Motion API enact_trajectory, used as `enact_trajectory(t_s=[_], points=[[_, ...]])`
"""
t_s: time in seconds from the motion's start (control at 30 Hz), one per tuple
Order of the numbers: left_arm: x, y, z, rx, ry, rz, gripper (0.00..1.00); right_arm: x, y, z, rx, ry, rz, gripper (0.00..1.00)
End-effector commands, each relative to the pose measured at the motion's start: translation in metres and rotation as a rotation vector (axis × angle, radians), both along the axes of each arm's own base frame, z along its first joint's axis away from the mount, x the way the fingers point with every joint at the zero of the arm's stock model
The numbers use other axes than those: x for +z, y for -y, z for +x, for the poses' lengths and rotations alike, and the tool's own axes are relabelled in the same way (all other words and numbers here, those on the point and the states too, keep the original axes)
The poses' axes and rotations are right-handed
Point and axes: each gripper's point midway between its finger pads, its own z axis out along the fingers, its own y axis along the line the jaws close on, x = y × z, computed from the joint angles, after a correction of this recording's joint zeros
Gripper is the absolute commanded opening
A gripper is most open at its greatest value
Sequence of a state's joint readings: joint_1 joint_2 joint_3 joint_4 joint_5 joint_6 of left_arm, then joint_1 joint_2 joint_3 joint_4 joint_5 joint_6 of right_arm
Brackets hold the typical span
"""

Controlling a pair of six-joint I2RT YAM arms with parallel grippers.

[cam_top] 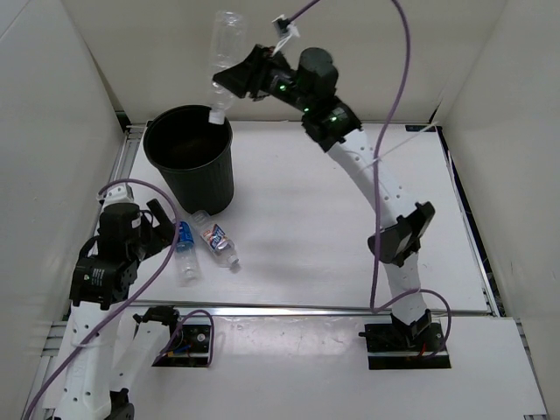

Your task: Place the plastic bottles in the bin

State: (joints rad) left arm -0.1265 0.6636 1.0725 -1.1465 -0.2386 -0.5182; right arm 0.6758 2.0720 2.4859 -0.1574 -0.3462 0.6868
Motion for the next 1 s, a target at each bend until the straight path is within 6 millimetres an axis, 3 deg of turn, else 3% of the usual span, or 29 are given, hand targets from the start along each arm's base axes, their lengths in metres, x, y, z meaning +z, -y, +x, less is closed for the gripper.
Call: enact_trajectory(t_s=[0.0,0.03,0.1,0.13,0.33,0.4,0.43,0.47,0.5,0.57,0.6,0.67,0.7,0.77,0.8,0.83,0.97], points=[[0.017,0.003,-0.003,-0.081,0.002,0.04,1.0,-0.001,-0.031,0.023,-0.153,0.147,0.038,0.23],[0.016,0.004,-0.003,-0.104,-0.016,0.052,1.0,-0.017,-0.047,0.025,-0.163,0.17,0.008,0.23],[0.022,0.004,-0.002,-0.118,-0.019,0.069,1.0,-0.021,-0.062,0.023,-0.162,0.206,0.016,0.24],[0.021,0.003,-0.002,-0.127,-0.037,0.08,1.0,-0.032,-0.066,0.034,-0.189,0.224,-0.003,0.26],[0.018,0.006,-0.003,-0.152,-0.055,0.083,1.0,-0.057,-0.079,0.053,-0.253,0.25,-0.026,0.34],[0.014,0.006,-0.003,-0.152,-0.067,0.084,1.0,-0.064,-0.08,0.054,-0.25,0.234,-0.046,0.46],[0.012,0.007,-0.001,-0.152,-0.067,0.084,1.0,-0.073,-0.081,0.054,-0.244,0.202,-0.073,0.61],[0.013,0.007,0.001,-0.145,-0.057,0.075,1.0,-0.078,-0.083,0.052,-0.224,0.195,-0.088,0.81],[0.009,0.006,0.004,-0.13,-0.068,0.074,1.0,-0.068,-0.077,0.047,-0.226,0.205,-0.091,1.0],[0.003,0.006,0.006,-0.107,-0.072,0.064,1.0,-0.069,-0.073,0.039,-0.228,0.195,-0.135,1.0],[0.002,0.005,0.009,-0.092,-0.064,0.06,1.0,-0.047,-0.06,0.03,-0.242,0.204,-0.118,1.0],[-0.007,0.006,0.014,-0.078,-0.066,0.044,1.0,-0.043,-0.042,0.029,-0.304,0.167,-0.151,1.0],[-0.013,0.005,0.016,-0.071,-0.063,0.05,1.0,-0.017,-0.025,0.017,-0.323,0.169,-0.119,1.0],[-0.021,0.006,0.017,-0.062,-0.061,0.039,1.0,0.007,-0.004,0.0,-0.334,0.175,-0.107,1.0],[-0.025,0.006,0.018,-0.053,-0.055,0.028,1.0,0.014,0.001,-0.008,-0.321,0.188,-0.114,1.0],[-0.042,0.008,0.018,-0.06,-0.087,0.026,1.0,0.016,0.005,-0.013,-0.313,0.193,-0.129,1.0],[-0.056,0.01,0.033,-0.025,-0.125,-0.018,1.0,0.029,0.034,-0.046,-0.279,0.194,-0.195,1.0]])
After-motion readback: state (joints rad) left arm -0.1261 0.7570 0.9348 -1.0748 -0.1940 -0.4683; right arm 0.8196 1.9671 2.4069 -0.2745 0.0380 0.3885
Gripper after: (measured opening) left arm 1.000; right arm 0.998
